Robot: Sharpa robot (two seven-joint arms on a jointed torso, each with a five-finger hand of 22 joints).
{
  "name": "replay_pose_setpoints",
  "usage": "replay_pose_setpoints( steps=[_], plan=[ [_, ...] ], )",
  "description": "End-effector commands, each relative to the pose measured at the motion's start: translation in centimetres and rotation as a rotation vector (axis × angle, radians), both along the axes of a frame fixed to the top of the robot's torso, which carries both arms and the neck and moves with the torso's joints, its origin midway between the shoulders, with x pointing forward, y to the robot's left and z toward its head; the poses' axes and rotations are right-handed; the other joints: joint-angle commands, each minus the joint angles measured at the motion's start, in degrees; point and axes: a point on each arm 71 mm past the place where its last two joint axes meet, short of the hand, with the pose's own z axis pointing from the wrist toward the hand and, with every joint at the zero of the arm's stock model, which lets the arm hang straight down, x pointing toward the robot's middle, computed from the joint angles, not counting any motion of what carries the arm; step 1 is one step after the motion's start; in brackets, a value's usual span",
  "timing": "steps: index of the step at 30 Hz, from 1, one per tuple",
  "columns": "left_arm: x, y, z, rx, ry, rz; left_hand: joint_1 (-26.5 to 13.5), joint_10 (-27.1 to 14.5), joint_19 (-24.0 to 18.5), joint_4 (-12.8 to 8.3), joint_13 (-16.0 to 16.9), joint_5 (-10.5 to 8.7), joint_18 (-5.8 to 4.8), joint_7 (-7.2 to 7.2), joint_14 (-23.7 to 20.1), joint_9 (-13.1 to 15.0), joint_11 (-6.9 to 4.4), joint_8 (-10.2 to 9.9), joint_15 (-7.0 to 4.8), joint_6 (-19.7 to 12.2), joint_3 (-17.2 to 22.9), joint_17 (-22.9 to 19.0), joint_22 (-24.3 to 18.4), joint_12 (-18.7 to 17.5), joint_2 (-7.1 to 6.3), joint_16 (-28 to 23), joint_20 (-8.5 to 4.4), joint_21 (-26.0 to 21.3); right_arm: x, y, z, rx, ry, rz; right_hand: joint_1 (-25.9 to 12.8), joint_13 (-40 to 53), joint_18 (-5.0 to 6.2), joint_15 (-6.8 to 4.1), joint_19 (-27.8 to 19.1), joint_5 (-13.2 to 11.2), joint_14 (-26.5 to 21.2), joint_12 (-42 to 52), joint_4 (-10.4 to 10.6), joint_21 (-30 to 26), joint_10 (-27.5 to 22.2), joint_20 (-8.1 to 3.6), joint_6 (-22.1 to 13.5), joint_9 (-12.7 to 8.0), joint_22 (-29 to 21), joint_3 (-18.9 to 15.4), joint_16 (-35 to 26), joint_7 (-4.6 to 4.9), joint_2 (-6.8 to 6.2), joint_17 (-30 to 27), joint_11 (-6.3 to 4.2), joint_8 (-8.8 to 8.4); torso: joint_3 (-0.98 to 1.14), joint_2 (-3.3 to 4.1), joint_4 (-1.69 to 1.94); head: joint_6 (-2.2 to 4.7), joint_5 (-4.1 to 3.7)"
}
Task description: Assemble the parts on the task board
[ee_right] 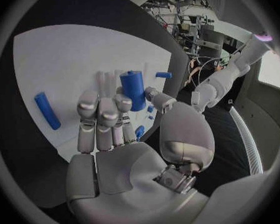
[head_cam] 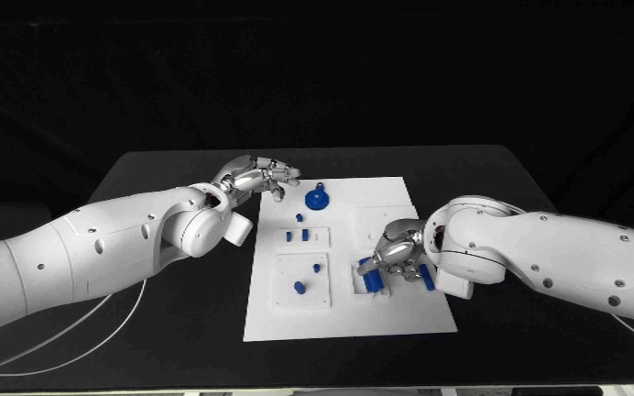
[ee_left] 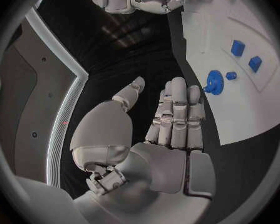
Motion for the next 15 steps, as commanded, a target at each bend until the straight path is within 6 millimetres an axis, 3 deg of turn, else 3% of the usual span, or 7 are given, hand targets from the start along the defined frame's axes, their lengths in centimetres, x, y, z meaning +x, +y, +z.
replay_pose_setpoints(
  steps=[1,15],
  plan=[
    [-0.08,-0.16,0.04,-0.013,0.003,-0.012,0.0,-0.2,0.2,-0.1,-0.1,0.16,0.49,-0.06,0.1,-0.1,0.21,0.4,0.11,-0.3,-0.3,0.1,0.1,0.1,0.76,-0.3,-1.29,-0.4,-0.26,0.06,-0.43,-0.022,0.012,0.028,-0.6,0.0,3.96,-0.34,-0.2,-0.3,-0.2,-0.2,0.0,0.3,-0.3,0.35,3.1,-0.1,0.9,-0.3,-0.4,1.07,-0.1,0.1,-0.19,-0.38,-0.02,-0.02,-0.02,-0.06,0.05],
    [-0.07,-0.08,0.04,-0.012,0.003,-0.011,0.0,-0.2,0.2,-0.1,-0.1,0.17,0.49,-0.06,0.1,-0.1,0.21,0.4,0.11,-0.3,-0.4,0.1,0.1,0.1,0.81,-0.3,-1.29,-0.4,-0.29,0.04,-0.87,-0.028,0.017,0.024,-1.2,0.1,3.96,-0.35,-0.3,-0.3,-0.2,-0.3,0.1,0.3,-0.4,0.31,3.0,-0.1,0.8,-0.4,-0.4,1.09,-0.51,0.1,-0.18,-0.53,-0.02,0.05,-0.05,-0.38,0.27]
  ],
)
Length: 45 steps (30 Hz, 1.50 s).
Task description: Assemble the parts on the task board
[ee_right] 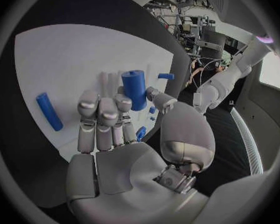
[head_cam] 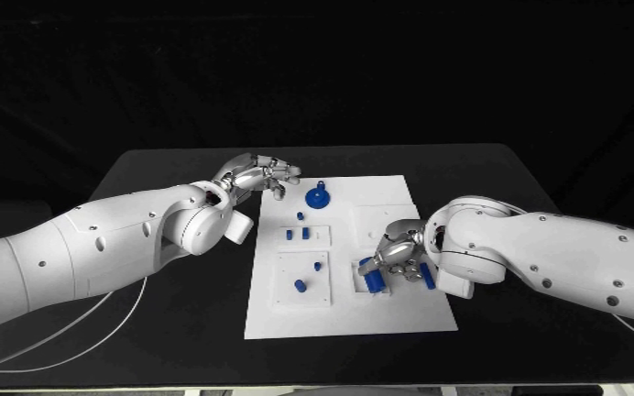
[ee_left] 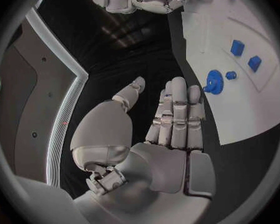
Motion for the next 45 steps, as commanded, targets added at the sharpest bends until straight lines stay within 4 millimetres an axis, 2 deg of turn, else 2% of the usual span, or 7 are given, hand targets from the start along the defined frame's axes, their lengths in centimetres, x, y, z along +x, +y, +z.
replay_pose_setpoints(
  steps=[1,8,13,36,45],
  plan=[
    [-0.07,-0.17,0.05,-0.013,0.002,-0.012,0.0,-0.1,0.2,-0.1,-0.1,0.17,0.82,-0.06,0.1,-0.1,0.3,0.4,0.11,-0.3,-0.4,0.1,0.1,0.1,0.38,-0.2,-1.29,-0.4,-0.29,0.09,-0.49,-0.014,0.014,0.017,-0.5,0.1,3.88,-0.3,-0.2,-0.3,0.0,-0.3,0.0,0.3,-0.3,0.21,1.0,0.1,0.8,-0.2,-0.2,1.61,0.09,0.1,0.17,0.01,-0.01,0.05,0.01,-0.1,0.06],
    [-0.07,-0.1,0.05,-0.013,0.002,-0.01,0.0,-0.1,0.2,-0.1,-0.1,0.17,0.82,-0.06,0.1,-0.1,0.3,0.4,0.11,-0.3,-0.4,0.1,0.1,0.1,0.39,-0.2,-1.29,-0.4,-0.22,0.13,-0.51,-0.013,0.006,0.011,-1.6,0.1,3.88,-0.28,-0.2,-0.3,0.0,-0.4,0.5,0.3,-0.3,0.17,0.9,0.1,0.7,-0.7,-0.3,1.64,-0.3,0.1,0.2,-0.12,-0.01,0.01,0.05,-0.19,0.26],
    [-0.05,-0.11,0.05,-0.012,0.002,-0.011,-0.1,-0.1,0.2,-0.1,-0.1,0.17,0.82,-0.06,0.1,-0.1,0.3,0.4,0.11,-0.3,-0.4,0.1,0.1,0.1,0.39,-0.2,-1.29,-0.4,-0.27,0.22,-0.55,-0.014,0.01,0.017,-3.1,0.2,3.88,-0.26,-0.4,-0.3,0.0,-0.5,0.6,0.3,-0.5,0.12,0.8,0.2,0.7,-2.7,-0.4,1.67,-1.48,0.1,0.23,-0.26,-0.02,-0.01,0.03,-0.34,0.41],
    [-0.03,-0.1,0.04,-0.012,0.002,-0.01,0.0,-0.1,0.2,-0.1,-0.1,0.17,0.82,-0.05,0.1,-0.1,0.31,0.4,0.12,-0.3,-0.4,0.1,0.1,0.1,0.4,-0.2,-1.28,-0.5,-0.11,0.16,-0.46,-0.01,-0.015,0.003,-3.5,0.2,3.88,-0.26,-0.6,-0.3,-0.2,-0.7,0.6,0.1,-0.7,-0.13,0.5,0.2,0.6,-3.9,-0.7,1.72,-2.44,0.1,0.26,-0.5,0.03,0.03,-0.03,-0.52,0.71],
    [-0.03,-0.1,0.04,-0.012,0.002,-0.01,0.0,-0.1,0.2,-0.1,-0.1,0.17,0.82,-0.05,0.1,-0.2,0.31,0.4,0.12,-0.3,-0.5,0.2,0.1,0.1,0.41,-0.3,-1.28,-0.5,-0.07,0.06,-0.43,-0.007,-0.022,-0.003,-4.6,0.2,3.88,-0.25,-0.7,-0.3,-0.2,-0.8,1.3,-0.1,-0.8,-0.23,0.3,0.3,0.4,-5.2,-0.8,1.74,-3.15,0.1,0.29,-0.6,0.01,0.0,-0.02,-0.51,0.76]
  ],
)
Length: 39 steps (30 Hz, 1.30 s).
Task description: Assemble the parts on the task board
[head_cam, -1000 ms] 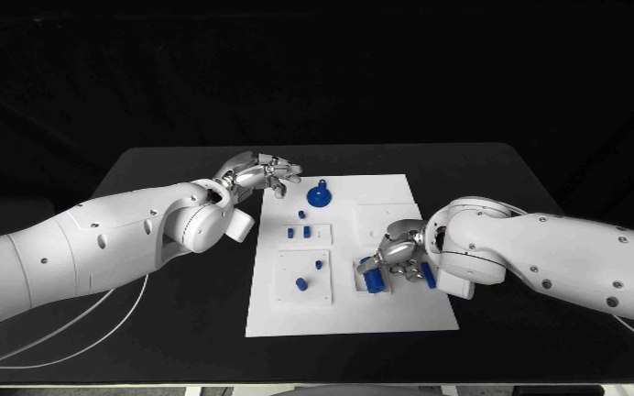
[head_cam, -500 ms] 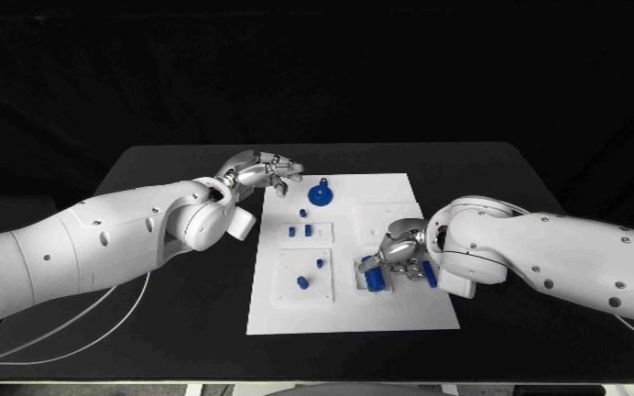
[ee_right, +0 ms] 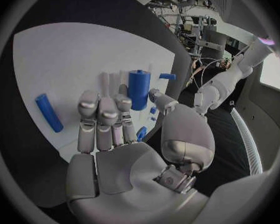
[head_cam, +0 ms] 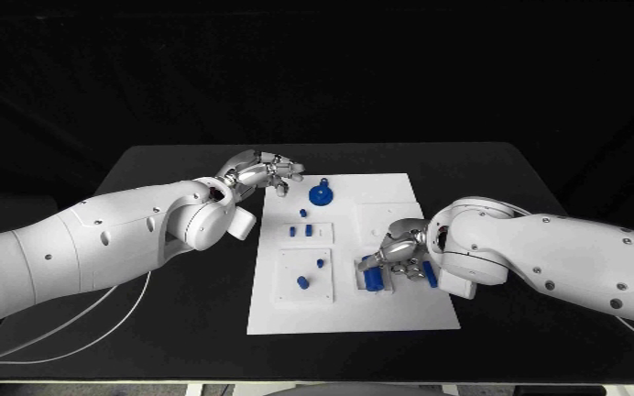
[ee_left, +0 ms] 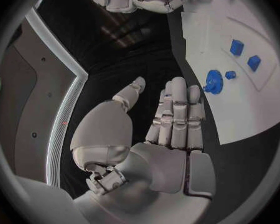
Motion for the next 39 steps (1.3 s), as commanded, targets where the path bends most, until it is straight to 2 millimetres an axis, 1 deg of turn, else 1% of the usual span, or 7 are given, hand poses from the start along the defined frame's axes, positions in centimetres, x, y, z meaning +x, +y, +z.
replay_pose_setpoints(
  steps=[1,5,11,17,25,33,39],
  plan=[
    [0.0,-0.2,0.1,-0.013,0.001,-0.012,0.0,-0.1,0.3,0.1,-0.1,0.17,0.45,-0.05,0.1,-0.1,0.33,0.4,0.12,-0.4,-0.3,0.1,0.1,0.1,0.43,-0.3,-1.29,-0.3,0.0,0.0,-0.1,-0.002,-0.013,0.001,-1.1,0.1,3.56,-0.47,-0.4,-0.3,0.0,-0.4,0.2,-0.1,-0.6,-0.15,-0.3,0.1,0.5,-1.5,-0.4,0.07,-0.01,0.1,0.02,-0.15,-0.01,-0.02,0.02,0.0,0.02],
    [0.0,-0.2,0.1,-0.013,0.0,-0.011,0.0,-0.1,0.3,0.0,-0.1,0.17,0.45,-0.05,0.1,-0.1,0.33,0.4,0.12,-0.4,-0.3,0.1,0.1,0.1,0.44,-0.3,-1.29,-0.3,0.0,0.0,-0.1,0.001,-0.015,-0.001,-2.1,0.3,3.56,-0.64,-1.1,-0.3,-0.3,-0.5,-1.7,-0.2,-0.9,-0.61,-0.4,0.4,0.6,-7.0,-0.5,-0.05,2.04,0.3,-0.16,-0.25,-0.01,-0.03,0.04,-0.01,0.03],
    [0.0,-0.2,0.1,-0.013,0.001,-0.011,0.0,-0.1,0.3,0.0,-0.1,0.17,0.45,-0.05,0.1,-0.1,0.33,0.4,0.12,-0.4,-0.3,0.1,0.1,0.1,0.44,-0.3,-1.29,-0.3,0.0,0.0,-0.1,0.005,-0.019,0.001,-2.3,0.4,3.56,-0.74,-1.6,-0.3,-0.4,-0.7,-3.4,-0.4,-0.9,-0.98,-0.4,0.5,0.5,-10.7,-0.6,-0.16,3.45,0.5,-0.25,-0.48,-0.03,-0.01,0.03,-0.02,0.05],
    [-0.1,-0.2,0.1,-0.012,0.0,-0.01,0.0,-0.1,0.3,0.0,-0.1,0.17,0.46,-0.05,0.1,-0.1,0.33,0.4,0.12,-0.4,-0.3,0.1,0.1,0.1,0.44,-0.3,-1.29,-0.3,-0.1,-0.1,0.1,0.015,-0.051,0.024,-1.8,0.4,3.56,-0.77,-1.6,-0.3,-0.4,-0.7,-4.0,-0.4,-0.9,-1.08,-0.3,0.5,0.5,-11.3,-0.6,-0.18,3.81,0.5,-0.28,-0.55,-0.02,-0.01,0.05,-0.05,0.05],
    [-0.1,-0.1,0.1,-0.012,0.001,-0.009,0.0,-0.1,0.3,0.0,-0.1,0.17,0.46,-0.05,0.1,-0.1,0.33,0.4,0.12,-0.4,-0.3,0.1,0.1,0.1,0.45,-0.3,-1.29,-0.3,-1.1,-0.3,0.6,0.07,-0.056,0.093,3.0,0.5,3.56,-0.78,-1.3,-0.2,-0.2,-0.7,-8.8,-0.5,-0.6,-1.08,0.1,0.4,0.4,-11.7,-0.8,-0.19,3.77,0.6,-0.28,-0.74,0.01,0.0,0.02,0.12,0.17],
    [-0.1,-0.1,0.1,-0.012,0.001,-0.009,0.0,-0.1,0.3,0.0,-0.1,0.17,0.46,-0.06,0.1,-0.1,0.32,0.4,0.12,-0.3,-0.3,0.1,0.1,0.1,0.45,-0.3,-1.29,-0.3,-1.8,-0.8,0.8,0.069,-0.053,0.109,4.3,0.5,3.56,-0.76,-1.0,-0.2,0.0,-0.8,-10.6,-0.6,-0.4,-0.84,0.4,0.4,0.2,-11.6,-0.9,-0.2,3.81,0.6,-0.28,-0.86,0.02,-0.02,0.0,0.23,0.17],
    [-0.1,-0.1,0.1,-0.012,0.002,-0.01,0.0,-0.1,0.3,0.0,-0.1,0.17,0.46,-0.06,0.1,-0.1,0.32,0.4,0.11,-0.3,-0.3,0.1,0.1,0.1,0.47,-0.3,-1.29,-0.3,-1.9,-0.7,0.7,0.054,-0.046,0.124,6.3,0.5,3.56,-0.81,-0.6,-0.3,0.1,-0.8,-12.0,-0.6,0.0,-0.71,0.8,0.4,0.1,-10.3,-0.9,-0.27,4.48,0.7,-0.36,-0.86,0.0,-0.02,0.02,0.25,0.13]
  ],
)
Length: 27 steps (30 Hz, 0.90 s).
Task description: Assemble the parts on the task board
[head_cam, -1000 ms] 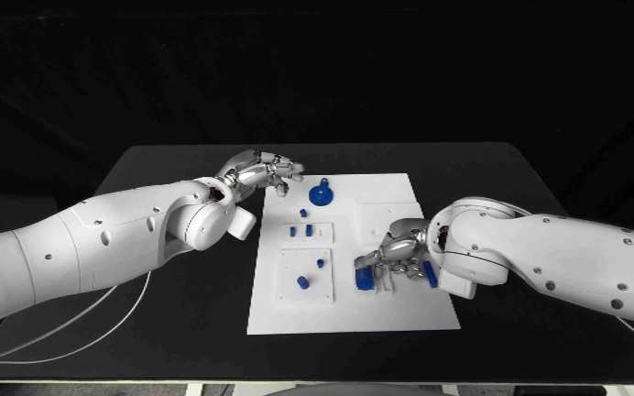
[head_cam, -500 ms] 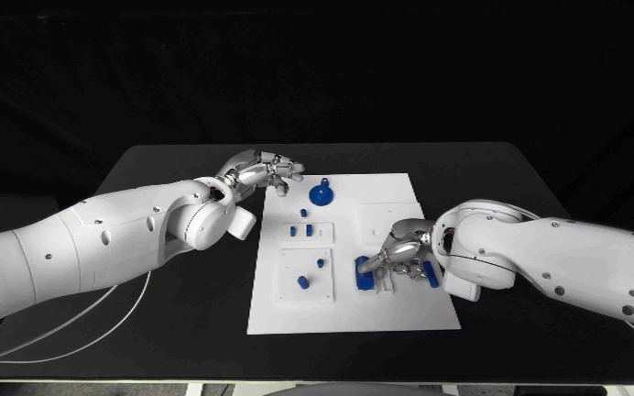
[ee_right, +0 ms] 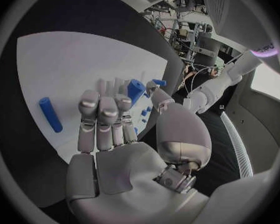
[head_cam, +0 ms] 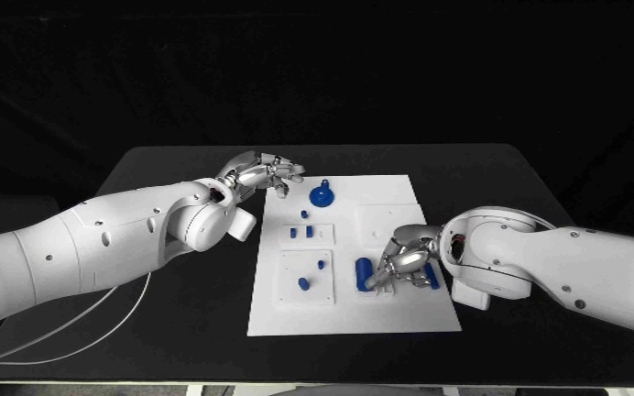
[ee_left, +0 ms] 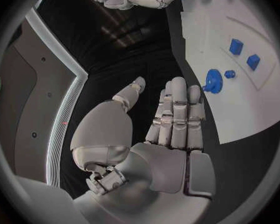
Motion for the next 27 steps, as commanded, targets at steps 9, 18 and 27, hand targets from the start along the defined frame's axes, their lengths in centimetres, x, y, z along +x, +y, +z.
replay_pose_setpoints(
  steps=[9,18,27],
  plan=[
    [-0.07,-0.18,0.06,-0.013,0.001,-0.011,0.0,-0.1,0.2,0.0,-0.1,0.17,1.06,-0.07,0.1,-0.1,0.33,0.2,0.11,-0.3,-0.3,0.1,0.1,0.1,0.49,-0.3,-1.17,-0.3,-0.04,0.39,-0.26,-0.035,-0.021,0.035,1.8,0.0,3.63,-0.3,0.8,-0.3,0.4,-0.3,-0.1,-0.2,1.0,0.33,1.1,-0.1,0.0,3.3,-0.3,-0.04,1.51,0.1,-0.06,-0.04,-0.05,0.02,0.05,-0.09,-0.06],
    [-0.1,-0.11,0.06,-0.012,0.002,-0.01,0.0,-0.1,0.2,0.0,-0.1,0.17,1.05,-0.07,0.1,-0.1,0.33,0.2,0.11,-0.3,-0.4,0.1,0.1,0.1,0.51,-0.3,-1.16,-0.4,0.15,0.64,-0.47,-0.041,-0.024,0.025,0.1,0.0,3.63,-0.32,1.0,-0.3,0.5,-0.4,3.6,-0.2,1.4,0.76,1.5,-0.2,0.1,7.9,-0.3,-0.09,4.55,0.2,-0.1,-0.21,-0.05,0.03,0.06,-0.33,0.04],
    [-0.09,-0.05,0.06,-0.011,0.002,-0.009,0.0,-0.1,0.2,0.0,-0.1,0.17,1.05,-0.08,0.1,-0.1,0.33,0.2,0.11,-0.3,-0.4,0.1,0.1,0.1,0.53,-0.3,-1.16,-0.4,0.04,0.47,-0.58,-0.051,-0.008,0.04,0.1,0.3,3.63,-0.19,1.0,-0.3,0.6,-0.4,6.9,0.5,1.5,1.01,1.7,-0.1,0.6,20.1,-0.2,0.01,5.86,0.4,0.01,-0.45,-0.01,0.0,-0.01,-0.52,0.12]
  ],
)
